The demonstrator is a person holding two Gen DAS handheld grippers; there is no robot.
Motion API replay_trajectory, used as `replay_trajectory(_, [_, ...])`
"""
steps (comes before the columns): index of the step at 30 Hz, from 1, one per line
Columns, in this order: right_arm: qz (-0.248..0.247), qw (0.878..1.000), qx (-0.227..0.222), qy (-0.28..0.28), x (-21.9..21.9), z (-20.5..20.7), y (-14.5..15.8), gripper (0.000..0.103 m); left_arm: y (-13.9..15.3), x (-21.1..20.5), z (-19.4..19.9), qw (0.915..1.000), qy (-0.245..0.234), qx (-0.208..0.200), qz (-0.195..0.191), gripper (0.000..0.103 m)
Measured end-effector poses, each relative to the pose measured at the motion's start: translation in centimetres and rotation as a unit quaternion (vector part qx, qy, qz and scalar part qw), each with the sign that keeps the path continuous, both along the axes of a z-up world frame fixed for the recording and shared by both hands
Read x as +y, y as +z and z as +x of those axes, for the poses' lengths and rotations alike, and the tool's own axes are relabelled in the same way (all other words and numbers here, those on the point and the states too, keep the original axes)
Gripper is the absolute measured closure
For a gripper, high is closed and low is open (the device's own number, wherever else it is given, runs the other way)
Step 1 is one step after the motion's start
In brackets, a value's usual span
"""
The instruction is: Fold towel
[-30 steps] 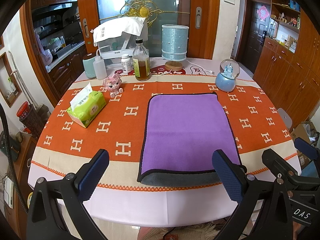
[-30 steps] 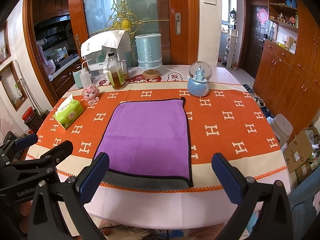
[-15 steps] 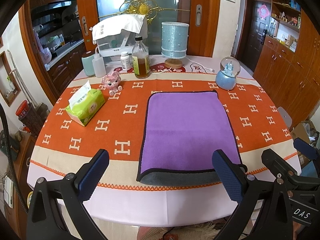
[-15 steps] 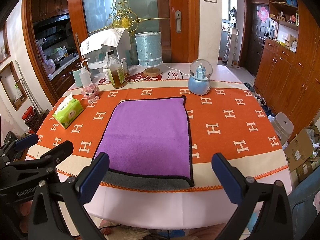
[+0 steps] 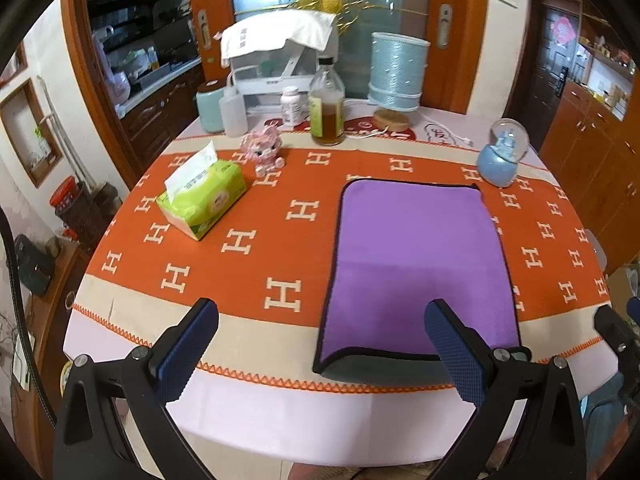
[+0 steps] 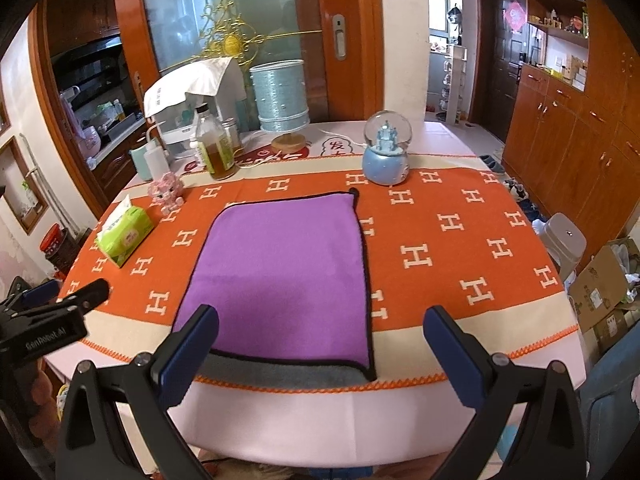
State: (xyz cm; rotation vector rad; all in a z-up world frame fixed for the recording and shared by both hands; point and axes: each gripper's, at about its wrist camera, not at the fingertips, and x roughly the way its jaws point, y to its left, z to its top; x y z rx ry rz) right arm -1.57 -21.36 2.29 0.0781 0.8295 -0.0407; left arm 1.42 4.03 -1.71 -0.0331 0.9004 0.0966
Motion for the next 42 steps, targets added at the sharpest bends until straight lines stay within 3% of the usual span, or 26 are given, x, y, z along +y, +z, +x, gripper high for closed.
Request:
replay_trajectory(8, [-0.008,1.0,0.011,0.002,-1.4,1.2,-1.3,0.002,-1.8,2.2,2.3,0.9997,-0.006,0.024,-0.009,0.001])
replay_trajectory(17, [-0.007,0.998,0.052,0.03,-2.4,2.9,-4.9,0.01,-5.4,0.3,3.4,0.9959,-0.067,0.061,-0.001,0.001])
replay_trajectory(22, [-0.001,0.996,0.074,0.056,-2.6,3.3,-7.5,0.012,-7.8,-0.1,4.4,0.9915,-0.098,0.084,-0.018,0.001])
replay_trajectory(28, [0.009,0.989,0.109,0.099,-3.1,3.4,-10.9,0.023,-10.6,0.0,5.0,0.9847,-0.143,0.099,-0.013,0.008])
replay_trajectory(32, [0.016,0.984,0.129,0.118,-3.5,3.4,-12.3,0.031,-11.9,0.2,5.3,0.9777,-0.178,0.109,-0.025,0.018])
replay_trajectory(38, [0.025,0.976,0.142,0.162,-3.5,3.4,-13.2,0.045,-12.9,0.4,5.4,0.9641,-0.237,0.114,-0.037,0.035])
replay_trajectory(42, [0.026,0.972,0.146,0.184,-3.3,3.6,-13.4,0.052,-12.9,0.3,5.4,0.9546,-0.275,0.106,-0.042,0.038])
